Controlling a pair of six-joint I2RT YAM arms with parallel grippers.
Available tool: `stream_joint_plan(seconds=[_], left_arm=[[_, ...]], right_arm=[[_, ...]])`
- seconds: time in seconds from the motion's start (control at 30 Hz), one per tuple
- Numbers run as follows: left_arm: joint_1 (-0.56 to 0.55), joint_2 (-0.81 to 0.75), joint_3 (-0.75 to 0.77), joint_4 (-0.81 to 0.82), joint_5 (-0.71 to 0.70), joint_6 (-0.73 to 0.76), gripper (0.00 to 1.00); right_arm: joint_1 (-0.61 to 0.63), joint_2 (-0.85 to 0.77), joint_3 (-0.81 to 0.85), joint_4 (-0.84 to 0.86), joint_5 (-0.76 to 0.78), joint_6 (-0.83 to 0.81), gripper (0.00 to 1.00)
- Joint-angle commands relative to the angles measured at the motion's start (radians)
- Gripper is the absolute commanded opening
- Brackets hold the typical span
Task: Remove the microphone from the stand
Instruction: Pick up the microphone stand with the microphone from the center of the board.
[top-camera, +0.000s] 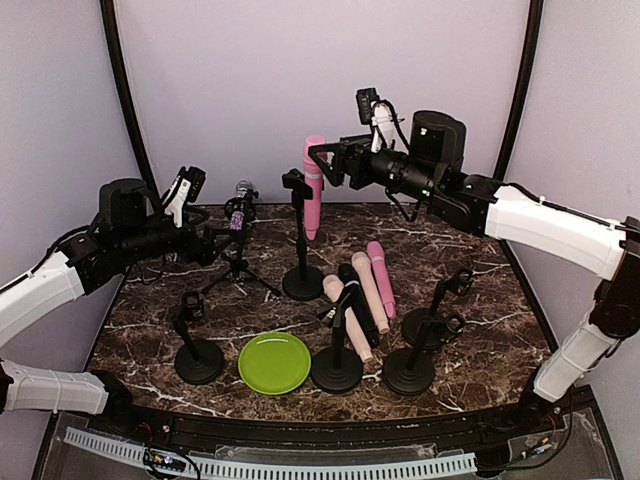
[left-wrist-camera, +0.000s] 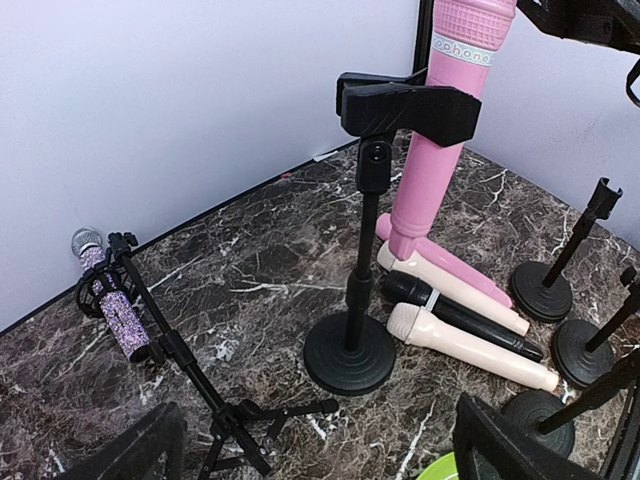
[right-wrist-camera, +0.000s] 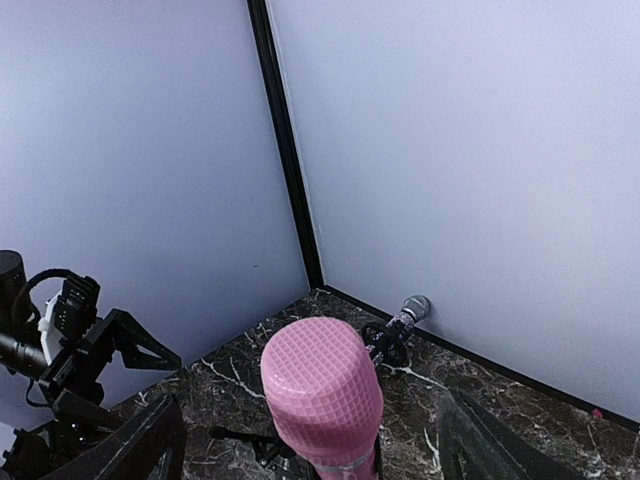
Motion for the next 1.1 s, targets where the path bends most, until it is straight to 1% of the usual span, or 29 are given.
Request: stream_joint_plan(seconds=[0.0,0.23,0.27,0.53,0.67,0.8,0.87,1.07], left_arm=[[0.001,-0.023,-0.023,0.029,-0.026,0.014,0.95],[0.001,-0.02,-0.027,0.034,-0.027,0.006,0.95],[0.001,-0.017,-0.027,0.034,-0.028,0.006,0.95],[0.0,-0.004,-0.026,0.034,-0.028,0.004,0.95],[0.001,0.001,-0.029,0.035,-0.029,0.007,0.95],[0.0,0.002,-0.033,0.045,-0.004,0.013,0.95],[0.0,0.004,-0.035,0.056,0.033,0.016,0.95],[0.0,0.044,-0.026,0.095,0.197,0.011,0.92]], right_arm=[[0.018,0.052,0.07,0.034,0.037,-0.042,0.87],[0.033,0.138,0.131,0.032,0.054,-0.069,0.8],[0.034,0.147,0.137,0.031,0.074,-0.073,0.79],[0.053,0.217,0.189,0.033,0.115,-0.109,0.63],[0.055,0.224,0.184,0.058,0.133,-0.109,0.42],[0.058,0.193,0.154,0.111,0.11,-0.104,0.21],[0.056,0.175,0.142,0.137,0.084,-0.102,0.14],[0.041,0.139,0.147,0.184,-0.055,-0.081,0.0]])
